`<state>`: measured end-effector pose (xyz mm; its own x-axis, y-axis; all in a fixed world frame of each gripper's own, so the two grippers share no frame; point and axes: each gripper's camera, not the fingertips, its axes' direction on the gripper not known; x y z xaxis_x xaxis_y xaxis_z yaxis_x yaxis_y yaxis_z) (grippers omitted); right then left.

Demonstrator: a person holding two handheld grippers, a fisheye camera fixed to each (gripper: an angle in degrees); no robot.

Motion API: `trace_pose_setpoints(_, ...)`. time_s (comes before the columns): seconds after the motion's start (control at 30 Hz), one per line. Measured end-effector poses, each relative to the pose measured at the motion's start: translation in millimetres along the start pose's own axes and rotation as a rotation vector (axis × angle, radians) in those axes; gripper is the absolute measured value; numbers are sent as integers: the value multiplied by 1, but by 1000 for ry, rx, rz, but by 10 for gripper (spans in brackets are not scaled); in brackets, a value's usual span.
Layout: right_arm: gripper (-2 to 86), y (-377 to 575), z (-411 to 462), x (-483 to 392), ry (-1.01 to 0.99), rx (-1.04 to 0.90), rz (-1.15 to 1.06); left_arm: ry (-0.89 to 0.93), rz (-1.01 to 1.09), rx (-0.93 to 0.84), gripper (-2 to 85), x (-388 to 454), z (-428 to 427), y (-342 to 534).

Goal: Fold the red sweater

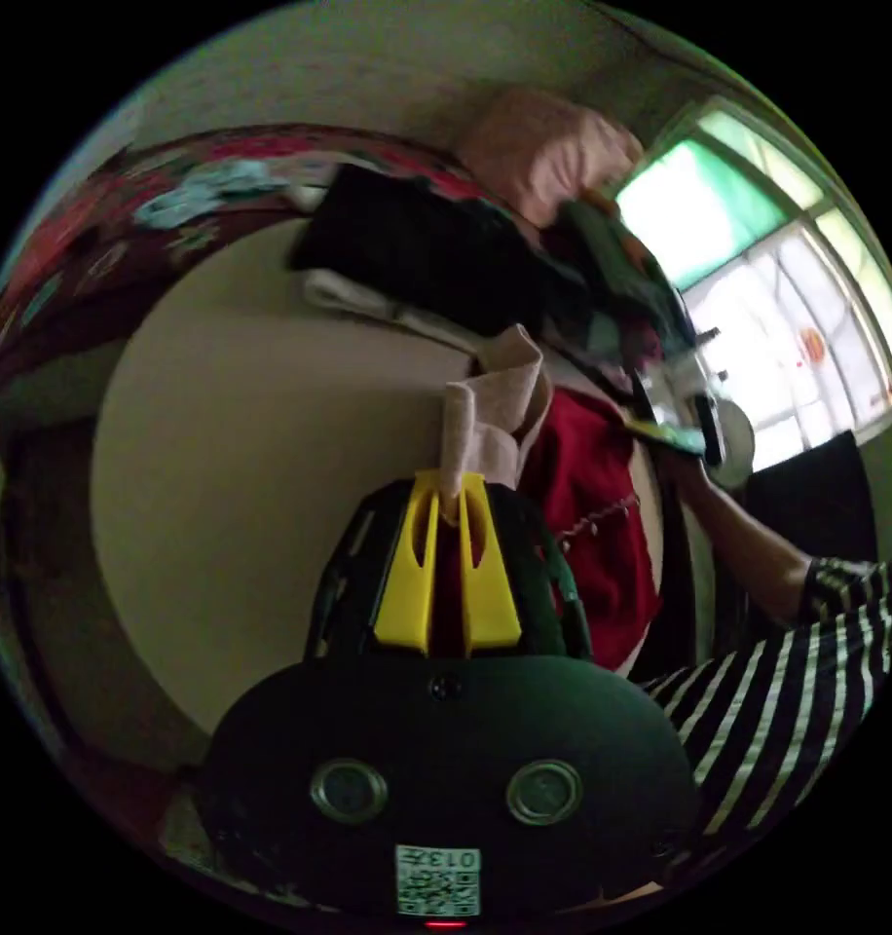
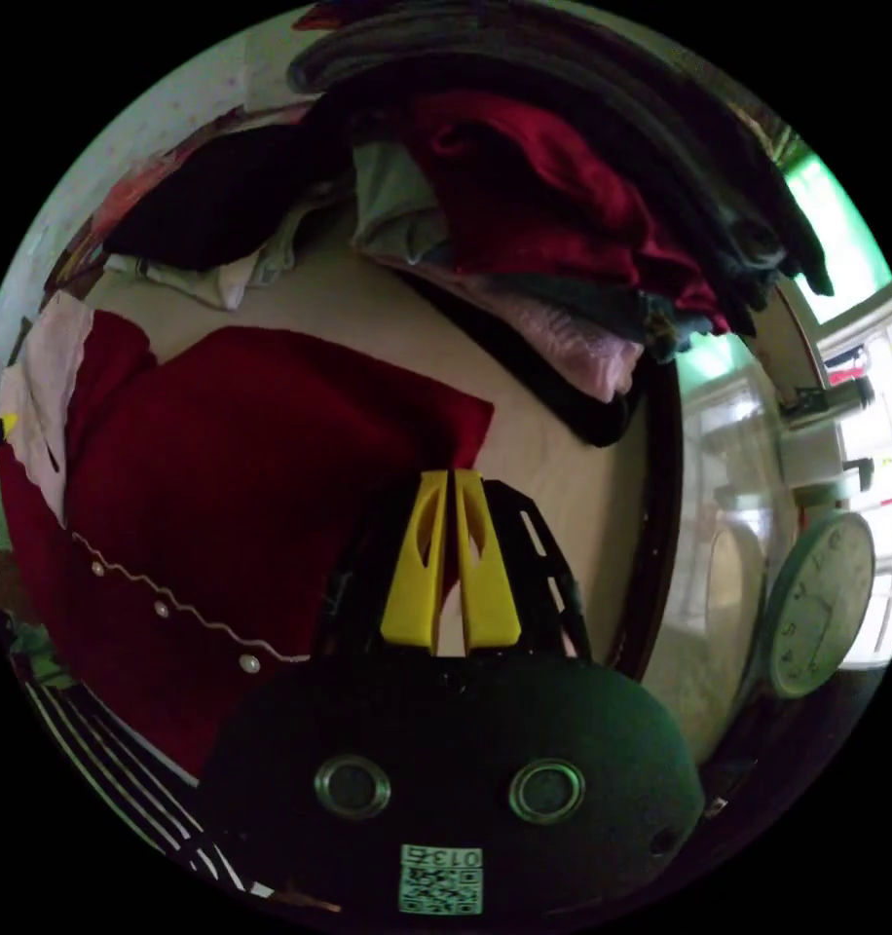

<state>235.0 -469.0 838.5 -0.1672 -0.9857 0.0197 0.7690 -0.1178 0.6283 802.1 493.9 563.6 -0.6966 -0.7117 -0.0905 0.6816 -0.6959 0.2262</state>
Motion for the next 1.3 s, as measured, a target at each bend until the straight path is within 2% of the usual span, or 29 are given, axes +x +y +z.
trace_pose_setpoints(0.03,10,3,-1,3,-2,10,19,-10,-105,62,21,-33,-15,14)
trace_pose_setpoints(0.13,7,22,-9,18,-6,45,94,8,-331,100,20,-99,-23,49)
trace_pose_setpoints(0.23,6,46,-20,19,2,70,117,59,-444,5,23,-129,-1,73)
trace_pose_setpoints(0.37,6,84,-27,7,70,26,120,93,-461,-8,35,-127,5,86)
trace_pose_setpoints(0.47,7,115,-26,1,-3,-48,198,-75,-372,119,61,-104,-25,81)
trace_pose_setpoints(0.57,9,146,-18,-17,-106,-159,203,-195,-98,202,88,-59,-43,48)
trace_pose_setpoints(0.67,12,170,-14,-37,-181,-222,192,-150,154,96,119,-9,-9,-6)
trace_pose_setpoints(0.73,16,174,-18,-48,-162,-241,129,-103,323,-12,126,31,39,-46)
trace_pose_setpoints(0.83,32,162,-43,-48,-109,-161,63,-114,473,-135,130,80,105,-88)
trace_pose_setpoints(0.97,66,115,-79,-40,-86,11,43,-21,536,-239,130,131,165,-120)
trace_pose_setpoints(1.17,73,58,-114,-61,-91,202,-82,-164,682,-436,119,190,231,-119)
trace_pose_setpoints(1.23,80,48,-116,-64,-136,221,-111,-176,699,-479,115,201,246,-110)
trace_pose_setpoints(1.3,90,36,-92,-71,-219,142,-146,-192,695,-452,106,208,247,-103)
